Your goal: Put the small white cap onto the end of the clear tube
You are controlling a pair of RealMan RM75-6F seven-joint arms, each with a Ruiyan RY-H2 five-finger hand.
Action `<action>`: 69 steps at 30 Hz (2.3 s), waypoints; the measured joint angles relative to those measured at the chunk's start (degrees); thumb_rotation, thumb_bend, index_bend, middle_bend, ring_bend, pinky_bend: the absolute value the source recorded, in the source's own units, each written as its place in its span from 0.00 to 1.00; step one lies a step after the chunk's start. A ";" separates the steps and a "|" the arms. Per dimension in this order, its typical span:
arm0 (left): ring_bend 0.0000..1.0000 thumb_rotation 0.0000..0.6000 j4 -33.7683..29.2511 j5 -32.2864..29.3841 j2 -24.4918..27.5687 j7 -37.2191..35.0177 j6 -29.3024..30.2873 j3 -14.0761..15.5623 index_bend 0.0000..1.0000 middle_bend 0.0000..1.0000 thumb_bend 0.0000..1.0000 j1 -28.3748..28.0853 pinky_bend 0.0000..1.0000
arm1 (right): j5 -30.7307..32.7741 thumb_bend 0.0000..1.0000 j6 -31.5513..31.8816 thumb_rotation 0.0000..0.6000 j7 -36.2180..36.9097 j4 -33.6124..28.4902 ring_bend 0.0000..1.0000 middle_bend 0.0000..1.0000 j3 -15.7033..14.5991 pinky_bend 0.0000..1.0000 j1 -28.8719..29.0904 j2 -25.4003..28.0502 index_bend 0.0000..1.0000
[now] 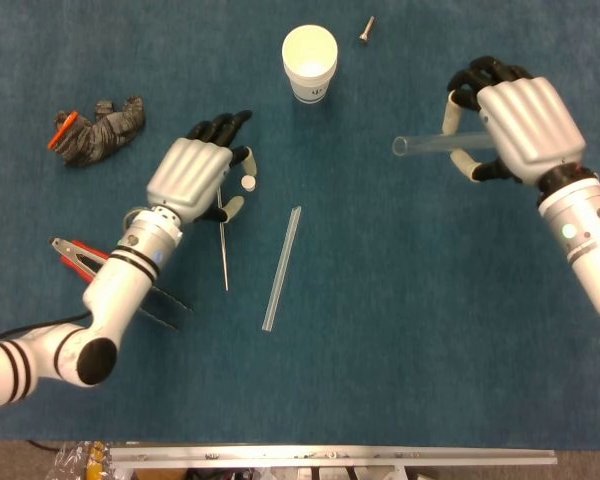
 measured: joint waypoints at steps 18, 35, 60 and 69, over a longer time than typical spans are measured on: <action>0.00 1.00 6.93 -5.36 -6.43 4.09 -0.89 -0.33 0.38 0.00 0.32 -3.64 0.02 | -1.16 0.29 -1.29 1.00 2.47 0.63 0.15 0.30 -1.00 0.23 -0.42 1.22 0.62; 0.00 1.00 9.10 -4.96 -6.97 3.92 -0.83 0.53 0.39 0.01 0.32 -4.17 0.02 | -1.67 0.29 -0.95 1.00 3.19 0.43 0.15 0.30 -1.46 0.23 -0.79 1.85 0.63; 0.00 1.00 11.77 -3.76 -8.23 2.80 -1.00 1.24 0.44 0.04 0.32 -4.13 0.02 | -1.46 0.29 0.43 1.00 2.63 -0.16 0.15 0.30 -2.02 0.23 -1.31 1.92 0.63; 0.00 1.00 12.38 -3.50 -8.24 3.21 -1.38 1.28 0.43 0.04 0.32 -4.45 0.02 | -1.56 0.29 0.23 1.00 2.81 0.08 0.15 0.30 -2.08 0.23 -1.42 1.93 0.63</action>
